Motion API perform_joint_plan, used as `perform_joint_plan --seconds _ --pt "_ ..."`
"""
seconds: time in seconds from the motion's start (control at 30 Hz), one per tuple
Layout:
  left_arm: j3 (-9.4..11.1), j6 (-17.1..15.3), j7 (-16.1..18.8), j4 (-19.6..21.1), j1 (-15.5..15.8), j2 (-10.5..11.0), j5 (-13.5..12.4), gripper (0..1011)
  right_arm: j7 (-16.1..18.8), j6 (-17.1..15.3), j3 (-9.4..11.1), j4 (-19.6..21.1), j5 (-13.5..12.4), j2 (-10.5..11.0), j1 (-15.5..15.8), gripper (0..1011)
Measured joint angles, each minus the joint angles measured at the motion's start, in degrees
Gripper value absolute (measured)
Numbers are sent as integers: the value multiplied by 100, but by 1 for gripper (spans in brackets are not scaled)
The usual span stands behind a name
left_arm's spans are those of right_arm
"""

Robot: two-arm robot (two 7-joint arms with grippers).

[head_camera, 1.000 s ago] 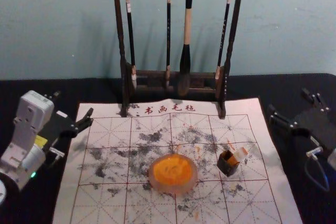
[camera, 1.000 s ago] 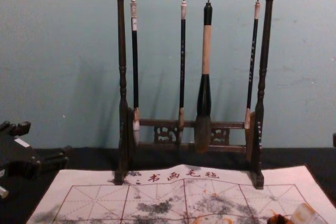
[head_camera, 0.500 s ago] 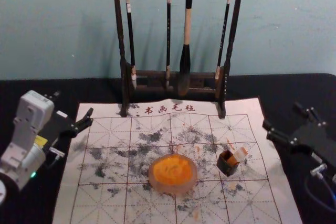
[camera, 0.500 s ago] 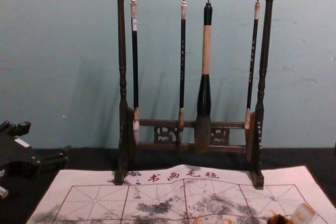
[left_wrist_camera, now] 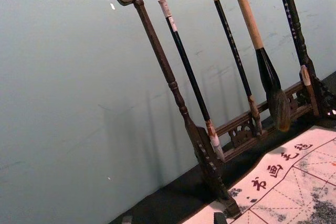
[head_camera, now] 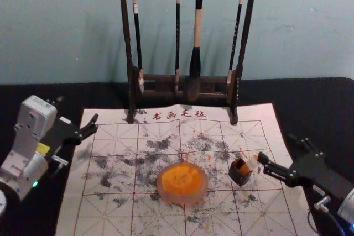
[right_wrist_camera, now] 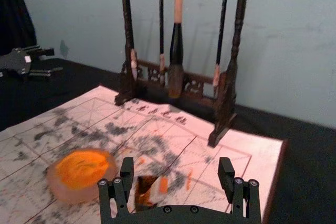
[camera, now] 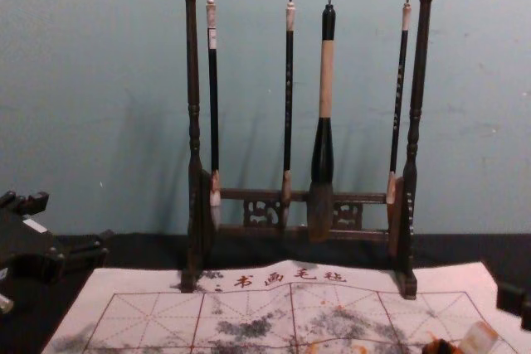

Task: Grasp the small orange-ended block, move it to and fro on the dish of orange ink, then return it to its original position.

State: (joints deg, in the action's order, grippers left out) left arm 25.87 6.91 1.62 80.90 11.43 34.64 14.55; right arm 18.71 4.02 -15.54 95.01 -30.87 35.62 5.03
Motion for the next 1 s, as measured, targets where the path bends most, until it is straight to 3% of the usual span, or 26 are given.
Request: perform_joint_plan --seconds 0.57,1.0 --pt "0 0 0 0 0 0 0 1002 433 -555 -38 -329 -62 -198 -87 1000" --pt "0 0 0 0 0 0 0 1001 612 -621 -71 -626 16 -367 -299 1000"
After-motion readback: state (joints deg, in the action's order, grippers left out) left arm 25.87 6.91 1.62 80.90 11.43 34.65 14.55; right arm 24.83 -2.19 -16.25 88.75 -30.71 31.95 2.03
